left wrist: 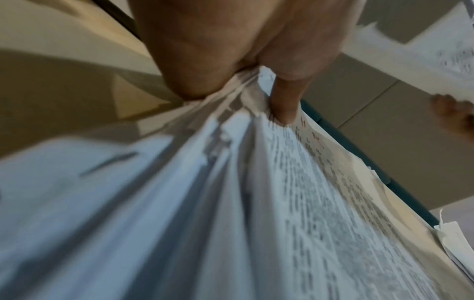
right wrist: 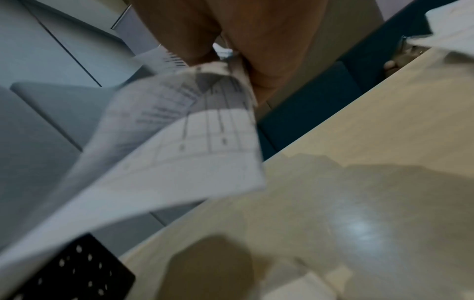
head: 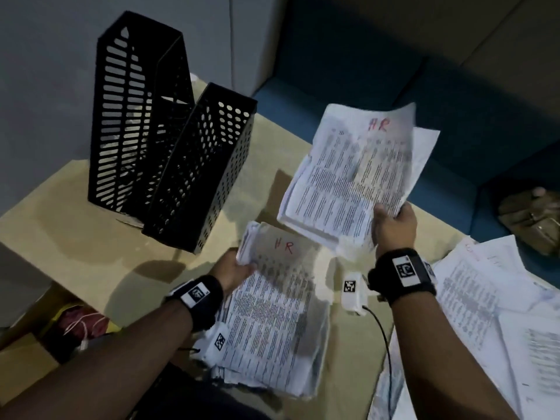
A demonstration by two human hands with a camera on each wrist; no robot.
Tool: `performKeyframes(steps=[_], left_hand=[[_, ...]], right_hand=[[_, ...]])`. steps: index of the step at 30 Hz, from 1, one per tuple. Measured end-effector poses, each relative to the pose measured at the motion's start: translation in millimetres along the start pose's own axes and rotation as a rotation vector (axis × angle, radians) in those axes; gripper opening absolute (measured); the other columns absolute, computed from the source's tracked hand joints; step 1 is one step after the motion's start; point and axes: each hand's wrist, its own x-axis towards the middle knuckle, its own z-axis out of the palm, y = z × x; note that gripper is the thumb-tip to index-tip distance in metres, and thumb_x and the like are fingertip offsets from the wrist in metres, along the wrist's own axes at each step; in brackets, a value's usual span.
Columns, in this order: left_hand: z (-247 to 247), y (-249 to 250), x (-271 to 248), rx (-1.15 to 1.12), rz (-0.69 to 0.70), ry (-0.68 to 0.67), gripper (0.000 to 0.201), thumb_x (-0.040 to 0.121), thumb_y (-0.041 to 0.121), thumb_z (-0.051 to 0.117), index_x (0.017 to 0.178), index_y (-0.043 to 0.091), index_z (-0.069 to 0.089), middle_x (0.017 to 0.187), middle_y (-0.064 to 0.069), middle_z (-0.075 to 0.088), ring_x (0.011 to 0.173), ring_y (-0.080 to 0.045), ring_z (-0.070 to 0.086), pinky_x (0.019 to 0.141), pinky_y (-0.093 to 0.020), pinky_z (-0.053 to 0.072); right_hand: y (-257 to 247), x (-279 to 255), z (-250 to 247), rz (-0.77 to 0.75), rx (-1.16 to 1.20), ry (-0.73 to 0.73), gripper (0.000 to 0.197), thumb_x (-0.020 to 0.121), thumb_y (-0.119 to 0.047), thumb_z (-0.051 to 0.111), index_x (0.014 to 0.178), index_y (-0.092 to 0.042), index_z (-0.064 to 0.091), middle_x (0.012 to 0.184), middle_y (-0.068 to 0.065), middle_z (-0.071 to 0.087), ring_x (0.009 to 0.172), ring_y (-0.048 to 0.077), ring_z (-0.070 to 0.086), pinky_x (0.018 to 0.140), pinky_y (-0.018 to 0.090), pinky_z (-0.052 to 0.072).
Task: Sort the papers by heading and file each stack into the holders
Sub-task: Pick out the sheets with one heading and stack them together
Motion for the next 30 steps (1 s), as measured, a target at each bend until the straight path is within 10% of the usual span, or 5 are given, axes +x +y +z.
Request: performKeyframes(steps=[13, 19, 24, 26, 30], left_hand=[[6, 4, 4, -0.162, -0.063, 0.039, 0.041, 0.094, 0.045, 0.052, 0.105, 0.008, 0.066, 0.098, -0.007, 0.070, 0.088, -0.026, 0.063, 0.075, -0.030, 0.044], [9, 9, -11, -0.207, 0.004, -0.012, 0.063, 0.085, 0.064, 0.054, 0.139, 0.032, 0.045, 0.131, 0.016, 0.050, 0.124, -0.013, 0.046, 0.108, -0.041, 0.036], [12, 11, -21, -0.205, 0.046, 0.007, 0.027, 0.086, 0.010, 0.069, 0.112, 0.017, 0.061, 0.097, 0.007, 0.069, 0.090, -0.012, 0.065, 0.073, -0.025, 0.050], [7, 13, -23, -0.235, 0.049, -0.068, 0.028, 0.082, 0.013, 0.074, 0.105, 0.022, 0.062, 0.095, 0.007, 0.071, 0.090, -0.011, 0.066, 0.084, -0.036, 0.054], [5, 23, -29, -0.254, 0.069, -0.112, 0.054, 0.067, 0.021, 0.086, 0.115, 0.019, 0.061, 0.104, -0.001, 0.073, 0.100, -0.020, 0.068, 0.096, -0.046, 0.051]], right_hand=[[93, -142, -26, 0.236, -0.270, -0.685, 0.073, 0.087, -0.008, 0.060, 0.141, -0.022, 0.014, 0.116, 0.007, 0.060, 0.091, 0.020, 0.062, 0.073, 0.026, 0.048], [91, -150, -7, 0.094, -0.746, -0.774, 0.079, 0.081, -0.038, 0.057, 0.145, -0.009, 0.020, 0.143, 0.012, 0.025, 0.132, 0.034, 0.028, 0.106, 0.044, 0.033], [78, -128, -9, 0.182, -0.309, -0.519, 0.071, 0.076, -0.068, 0.058, 0.113, -0.009, 0.047, 0.103, 0.000, 0.053, 0.095, 0.020, 0.055, 0.080, 0.028, 0.044], [68, -113, -11, 0.253, -0.017, -0.407, 0.078, 0.082, -0.058, 0.061, 0.135, -0.009, 0.033, 0.120, 0.000, 0.050, 0.108, 0.018, 0.053, 0.096, 0.032, 0.043], [37, -101, -10, 0.060, -0.036, -0.288, 0.051, 0.083, -0.060, 0.055, 0.109, -0.015, 0.054, 0.104, 0.005, 0.066, 0.095, 0.027, 0.064, 0.077, 0.033, 0.052]])
